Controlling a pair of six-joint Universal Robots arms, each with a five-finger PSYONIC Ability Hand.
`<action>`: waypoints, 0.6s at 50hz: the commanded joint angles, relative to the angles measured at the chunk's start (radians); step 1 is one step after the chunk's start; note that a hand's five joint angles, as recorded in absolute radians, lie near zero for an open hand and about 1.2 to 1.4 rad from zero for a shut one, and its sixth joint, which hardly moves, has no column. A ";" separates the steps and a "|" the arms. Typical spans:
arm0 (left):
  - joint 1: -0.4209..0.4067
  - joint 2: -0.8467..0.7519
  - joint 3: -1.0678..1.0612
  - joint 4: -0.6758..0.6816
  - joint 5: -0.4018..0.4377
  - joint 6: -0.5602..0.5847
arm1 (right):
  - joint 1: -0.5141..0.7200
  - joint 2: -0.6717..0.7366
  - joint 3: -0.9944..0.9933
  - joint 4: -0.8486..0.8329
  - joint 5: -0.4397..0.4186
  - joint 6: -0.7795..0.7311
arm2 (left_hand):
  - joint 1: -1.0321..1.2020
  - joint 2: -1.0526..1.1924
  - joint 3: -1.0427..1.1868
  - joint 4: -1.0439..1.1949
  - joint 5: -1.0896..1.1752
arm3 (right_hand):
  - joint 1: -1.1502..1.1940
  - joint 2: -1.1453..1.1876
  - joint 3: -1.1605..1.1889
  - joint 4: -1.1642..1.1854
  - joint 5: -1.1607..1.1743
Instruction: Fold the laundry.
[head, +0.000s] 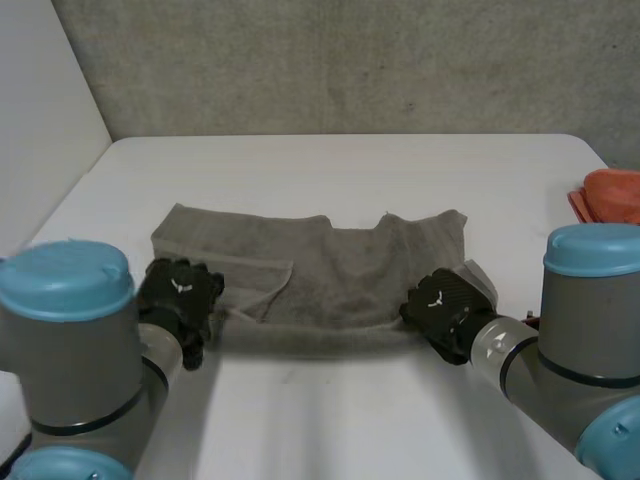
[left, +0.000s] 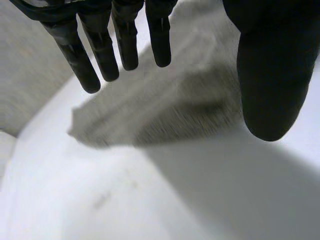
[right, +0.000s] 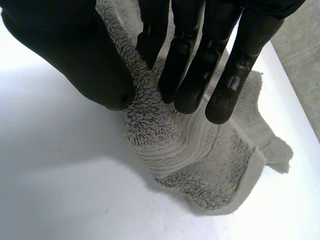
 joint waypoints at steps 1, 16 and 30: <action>0.067 0.079 0.063 0.041 0.233 0.115 | -0.006 -0.017 0.048 -0.045 -0.004 0.006 | -0.034 -0.032 -0.039 -0.029 -0.027 | 0.420 0.231 0.215 0.206 0.234; 0.229 -0.226 0.296 0.045 0.717 0.597 | -0.006 -0.019 0.070 -0.073 -0.002 0.006 | -0.042 -0.041 -0.048 -0.038 -0.036 | 0.420 0.231 0.215 0.206 0.234; 0.298 -0.350 0.383 -0.236 0.886 0.884 | -0.007 -0.019 0.081 -0.093 -0.004 0.006 | -0.004 -0.003 -0.010 0.001 0.003 | 0.420 0.231 0.215 0.206 0.234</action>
